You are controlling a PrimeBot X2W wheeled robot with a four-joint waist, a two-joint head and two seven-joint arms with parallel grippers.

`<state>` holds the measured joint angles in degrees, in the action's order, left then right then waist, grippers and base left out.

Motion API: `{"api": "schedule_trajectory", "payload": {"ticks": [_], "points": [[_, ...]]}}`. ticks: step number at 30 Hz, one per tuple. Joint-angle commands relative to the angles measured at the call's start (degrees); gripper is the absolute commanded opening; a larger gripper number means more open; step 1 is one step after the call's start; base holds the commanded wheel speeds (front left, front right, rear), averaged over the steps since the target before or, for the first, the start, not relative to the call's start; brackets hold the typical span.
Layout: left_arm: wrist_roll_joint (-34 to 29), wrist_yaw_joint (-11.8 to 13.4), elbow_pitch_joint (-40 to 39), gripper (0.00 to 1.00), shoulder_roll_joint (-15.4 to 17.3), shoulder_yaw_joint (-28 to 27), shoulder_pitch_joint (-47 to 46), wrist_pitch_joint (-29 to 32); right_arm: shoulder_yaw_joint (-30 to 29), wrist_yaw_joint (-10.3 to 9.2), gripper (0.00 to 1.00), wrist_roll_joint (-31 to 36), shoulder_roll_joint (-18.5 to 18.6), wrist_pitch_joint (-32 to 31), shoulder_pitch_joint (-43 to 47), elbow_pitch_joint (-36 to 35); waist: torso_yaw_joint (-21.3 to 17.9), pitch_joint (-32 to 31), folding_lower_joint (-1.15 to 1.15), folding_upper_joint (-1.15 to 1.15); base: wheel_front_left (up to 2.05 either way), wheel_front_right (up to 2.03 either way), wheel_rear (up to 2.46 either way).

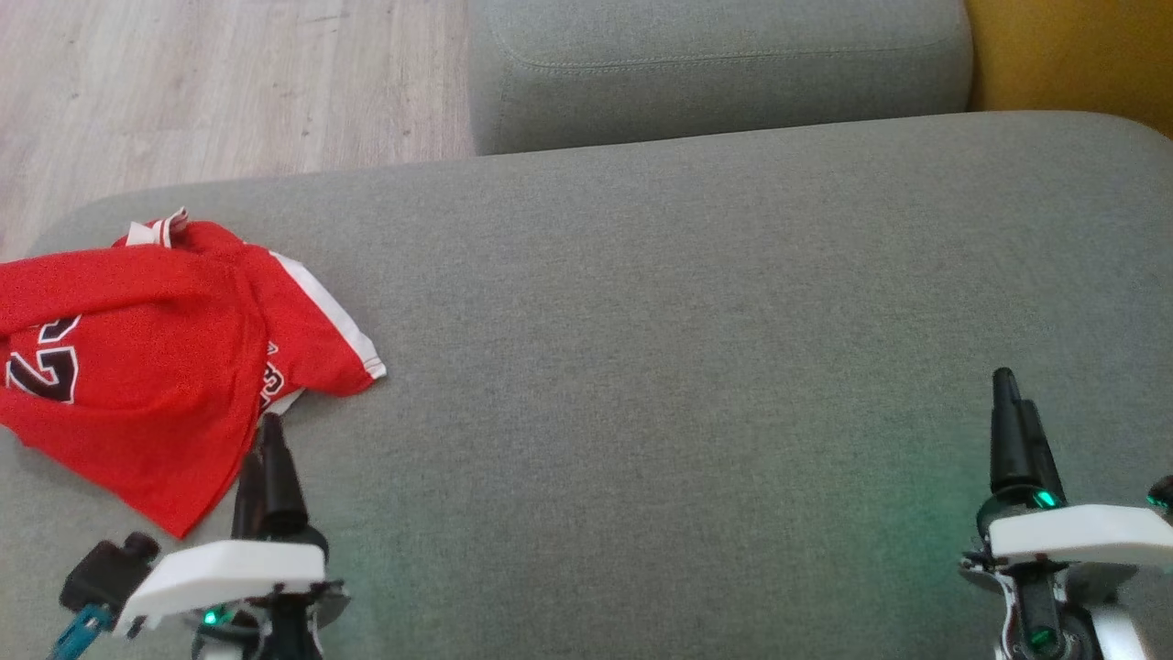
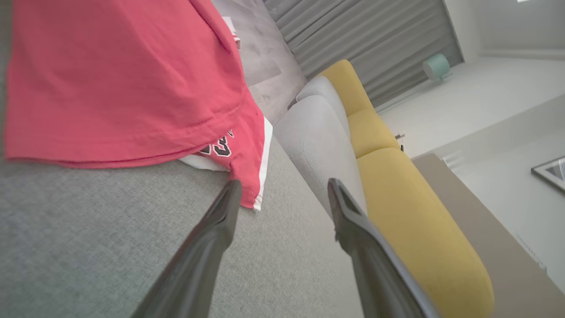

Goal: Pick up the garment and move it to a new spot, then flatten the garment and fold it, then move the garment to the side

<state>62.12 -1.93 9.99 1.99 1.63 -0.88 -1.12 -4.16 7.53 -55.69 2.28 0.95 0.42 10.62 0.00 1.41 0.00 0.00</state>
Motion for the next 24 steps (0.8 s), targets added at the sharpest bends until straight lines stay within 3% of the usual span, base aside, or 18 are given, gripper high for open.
{"api": "schedule_trajectory", "payload": {"ticks": [1, 7, 24], "points": [[-2.5, 0.2, -2.3, 1.00, 0.5, 0.0, -2.8, -0.6, 0.7, -0.02, 1.00, 2.4, 0.3, 0.7, -2.7, -2.5, 0.0, 0.1, 0.00, 0.00, 0.00, 0.00, 0.00], [-10.0, 1.3, -1.9, 1.00, 1.2, 3.2, -3.5, -1.6, 1.5, -0.02, 1.00, 9.0, 0.3, 1.7, -2.9, -3.2, -0.1, 0.3, 0.00, 0.00, 0.00, 0.00, 0.00], [-24.3, 8.3, -0.4, 1.00, 5.6, 13.6, -6.4, -4.5, 3.3, -0.02, 1.00, 24.8, 0.4, 4.6, -2.7, -4.2, -0.2, 0.4, 0.00, 0.00, 0.00, 0.00, 0.00]]}}
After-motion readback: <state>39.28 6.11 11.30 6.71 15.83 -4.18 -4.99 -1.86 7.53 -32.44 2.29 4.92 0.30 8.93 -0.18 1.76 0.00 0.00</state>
